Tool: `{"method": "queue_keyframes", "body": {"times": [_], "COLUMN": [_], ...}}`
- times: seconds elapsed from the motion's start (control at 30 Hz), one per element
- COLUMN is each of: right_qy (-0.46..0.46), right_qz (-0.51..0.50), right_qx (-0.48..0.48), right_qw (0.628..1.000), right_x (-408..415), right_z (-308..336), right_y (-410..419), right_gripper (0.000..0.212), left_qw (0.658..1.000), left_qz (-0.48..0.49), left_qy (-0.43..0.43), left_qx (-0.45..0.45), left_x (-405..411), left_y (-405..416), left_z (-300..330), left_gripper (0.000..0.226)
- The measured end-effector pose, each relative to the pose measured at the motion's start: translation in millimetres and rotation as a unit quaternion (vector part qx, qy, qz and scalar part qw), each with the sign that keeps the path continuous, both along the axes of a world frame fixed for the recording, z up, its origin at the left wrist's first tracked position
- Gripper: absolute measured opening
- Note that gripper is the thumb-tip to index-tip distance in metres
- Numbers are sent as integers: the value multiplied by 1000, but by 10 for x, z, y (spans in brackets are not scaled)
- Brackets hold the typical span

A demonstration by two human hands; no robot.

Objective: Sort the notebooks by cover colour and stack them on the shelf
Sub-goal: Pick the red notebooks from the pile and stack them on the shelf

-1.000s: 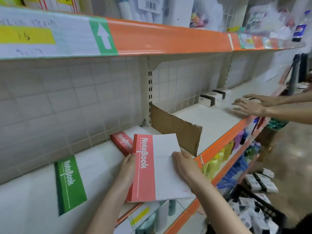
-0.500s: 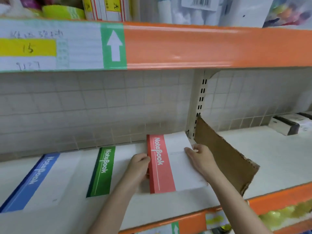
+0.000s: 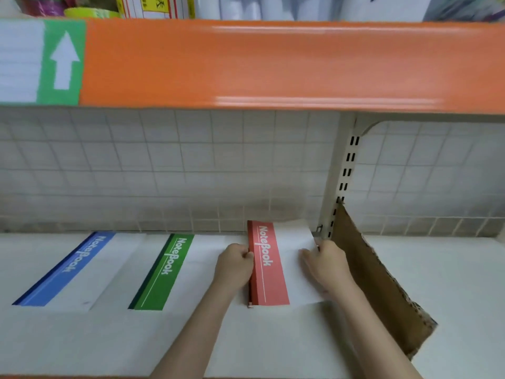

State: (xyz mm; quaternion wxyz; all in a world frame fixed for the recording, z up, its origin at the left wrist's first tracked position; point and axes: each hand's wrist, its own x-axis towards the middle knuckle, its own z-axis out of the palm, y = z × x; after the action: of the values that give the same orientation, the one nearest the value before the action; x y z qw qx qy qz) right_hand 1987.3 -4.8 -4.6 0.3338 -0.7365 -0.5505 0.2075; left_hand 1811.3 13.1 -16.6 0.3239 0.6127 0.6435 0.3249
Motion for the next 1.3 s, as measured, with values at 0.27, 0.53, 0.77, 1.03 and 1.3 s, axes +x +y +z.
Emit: {"method": "queue_keyframes", "body": {"times": [0.27,0.53,0.77,1.03,1.3], "right_qy": [-51,-144,-58,-28,-36], "right_qz": [-4,-13,13,47,53], "right_qx": [38,33,48,41,27], "right_qw": [998,989,997,998,998], "right_x": [-93,-113,-91,-52,-32], "right_z": [-153,-382,-415,-435,-395], "right_y": [67,65,88,75,65], "right_gripper": [35,33,38,49,47], "left_qw": [996,993,992,991,994], "left_qz": [43,58,60,65,51], "left_qy": [39,58,37,18,7], "left_qx": [64,81,105,116,100], "left_x": [74,107,88,52,59], "left_y": [77,125,124,148,104], "left_z": [-105,-250,-322,-390,-381], "left_gripper": [27,29,29,29,32]}}
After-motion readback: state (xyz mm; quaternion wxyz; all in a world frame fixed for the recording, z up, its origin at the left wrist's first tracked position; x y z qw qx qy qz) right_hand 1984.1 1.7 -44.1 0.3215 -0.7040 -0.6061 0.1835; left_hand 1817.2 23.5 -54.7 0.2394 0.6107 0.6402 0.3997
